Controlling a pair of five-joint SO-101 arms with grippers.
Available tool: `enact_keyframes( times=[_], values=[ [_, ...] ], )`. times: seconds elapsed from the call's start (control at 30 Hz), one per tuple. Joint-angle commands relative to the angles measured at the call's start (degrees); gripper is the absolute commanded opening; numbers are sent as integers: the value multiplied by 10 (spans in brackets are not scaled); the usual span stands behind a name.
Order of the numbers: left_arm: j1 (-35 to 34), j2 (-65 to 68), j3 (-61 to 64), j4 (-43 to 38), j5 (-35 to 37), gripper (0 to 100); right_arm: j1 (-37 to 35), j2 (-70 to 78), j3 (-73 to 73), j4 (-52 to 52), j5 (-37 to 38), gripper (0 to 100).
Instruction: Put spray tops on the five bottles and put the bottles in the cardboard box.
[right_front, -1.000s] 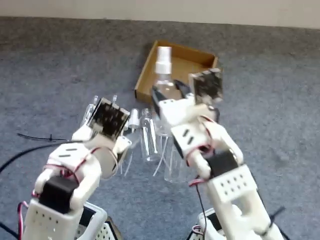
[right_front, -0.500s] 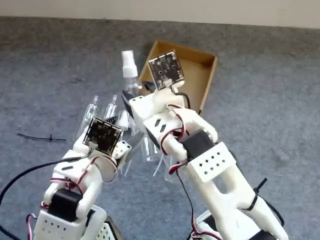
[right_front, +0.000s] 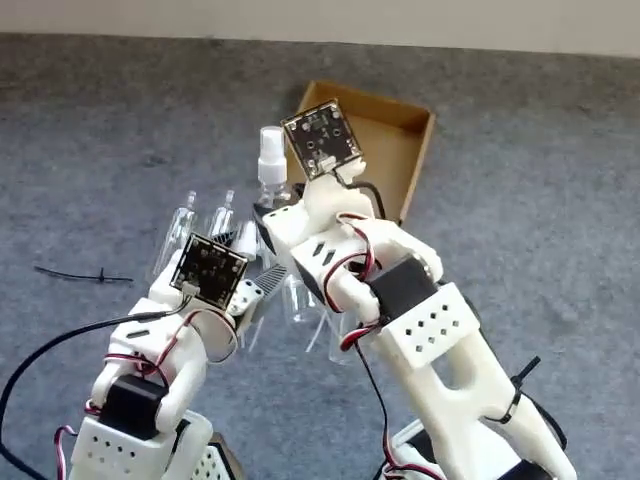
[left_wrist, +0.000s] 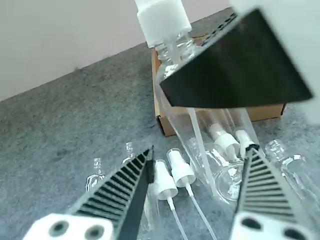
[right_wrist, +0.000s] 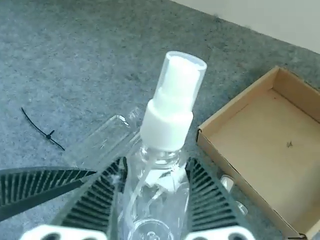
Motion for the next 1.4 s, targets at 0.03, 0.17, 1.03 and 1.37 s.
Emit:
enact_keyframes(
  times=[0.03, 0.17, 1.03, 1.37],
  values=[
    [-9, -6, -1, -16, -4, 255, -3, -3, -36, 5, 18, 5],
    [-9, -6, 9, -19, -6, 255, 13, -3, -36, 5, 18, 5],
    [-121, -3, -46, -12, -16, 206, 14, 30, -77, 80, 85, 9],
    [-290, 328, -303, 158, -33, 232, -55, 155, -80, 180, 119, 11]
  ],
)
